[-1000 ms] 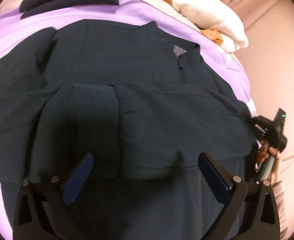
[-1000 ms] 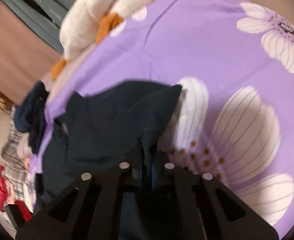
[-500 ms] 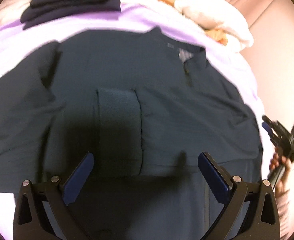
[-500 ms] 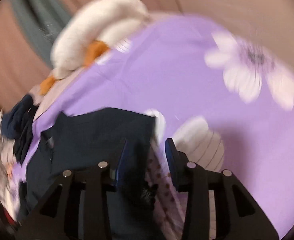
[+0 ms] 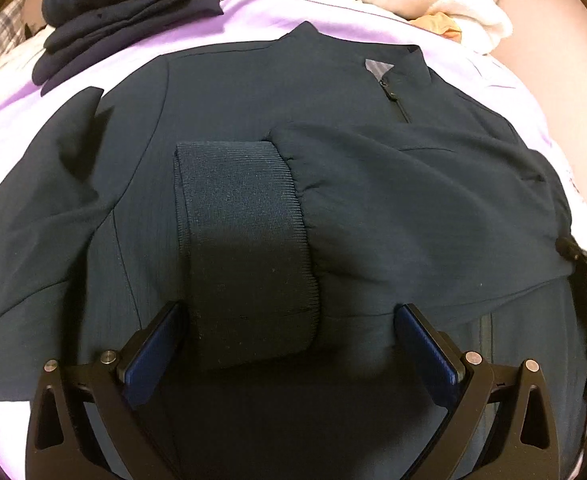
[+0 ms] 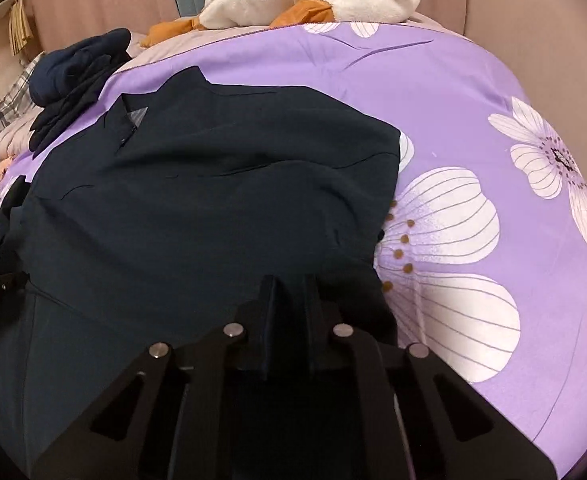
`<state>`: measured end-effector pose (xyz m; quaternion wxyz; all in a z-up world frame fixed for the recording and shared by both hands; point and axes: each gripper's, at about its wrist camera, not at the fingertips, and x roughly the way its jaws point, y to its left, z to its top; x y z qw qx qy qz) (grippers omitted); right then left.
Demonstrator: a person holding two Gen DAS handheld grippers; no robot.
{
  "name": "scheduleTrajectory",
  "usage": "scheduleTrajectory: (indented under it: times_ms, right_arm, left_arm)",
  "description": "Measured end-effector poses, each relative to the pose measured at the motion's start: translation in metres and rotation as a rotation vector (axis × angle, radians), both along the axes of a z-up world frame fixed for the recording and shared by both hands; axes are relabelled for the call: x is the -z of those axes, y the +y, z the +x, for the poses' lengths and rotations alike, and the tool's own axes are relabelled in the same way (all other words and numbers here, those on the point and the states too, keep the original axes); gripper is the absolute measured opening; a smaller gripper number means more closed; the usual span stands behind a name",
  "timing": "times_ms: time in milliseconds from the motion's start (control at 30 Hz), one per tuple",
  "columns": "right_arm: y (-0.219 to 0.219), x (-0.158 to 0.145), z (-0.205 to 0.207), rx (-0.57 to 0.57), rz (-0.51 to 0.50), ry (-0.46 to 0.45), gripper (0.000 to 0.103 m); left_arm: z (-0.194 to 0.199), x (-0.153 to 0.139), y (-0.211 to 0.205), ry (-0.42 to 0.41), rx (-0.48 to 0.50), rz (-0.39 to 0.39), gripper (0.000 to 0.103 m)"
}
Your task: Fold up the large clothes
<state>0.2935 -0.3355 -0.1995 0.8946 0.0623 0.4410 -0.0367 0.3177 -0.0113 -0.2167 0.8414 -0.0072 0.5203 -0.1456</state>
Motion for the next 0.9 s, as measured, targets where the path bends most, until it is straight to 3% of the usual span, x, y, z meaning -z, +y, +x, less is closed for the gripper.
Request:
scheduleTrajectory:
  times_ms: [67, 200, 233, 367, 500, 600, 733, 900]
  right_arm:
    - [-0.002, -0.001, 0.004, 0.011, 0.013, 0.018, 0.016]
    - [0.021, -0.025, -0.013, 0.023, 0.076, -0.001, 0.056]
    - [0.025, -0.032, -0.018, 0.021, 0.087, -0.023, 0.061]
    - [0.045, -0.062, -0.050, 0.017, 0.137, -0.098, 0.067]
    - [0.056, -0.080, -0.084, 0.029, 0.238, -0.162, 0.074]
    - [0.068, -0.086, -0.108, 0.033, 0.309, -0.180, 0.078]
    - [0.091, -0.091, -0.124, 0.041, 0.355, -0.178, 0.082]
    - [0.111, -0.091, -0.136, 0.044, 0.376, -0.155, 0.083]
  left_arm:
    - [0.001, -0.005, 0.009, 0.027, -0.032, -0.061, 0.103]
    - [-0.017, -0.028, 0.040, 0.027, -0.089, -0.238, 0.103]
    - [-0.028, -0.037, 0.057, 0.007, -0.114, -0.285, 0.103]
    - [-0.063, -0.054, 0.120, -0.037, -0.225, -0.387, 0.103]
    - [-0.098, -0.060, 0.221, -0.093, -0.444, -0.443, 0.103]
    - [-0.118, -0.053, 0.288, -0.087, -0.588, -0.470, 0.103]
    - [-0.149, -0.032, 0.383, -0.086, -0.804, -0.579, 0.103]
    - [-0.165, -0.002, 0.442, -0.077, -0.979, -0.747, 0.103]
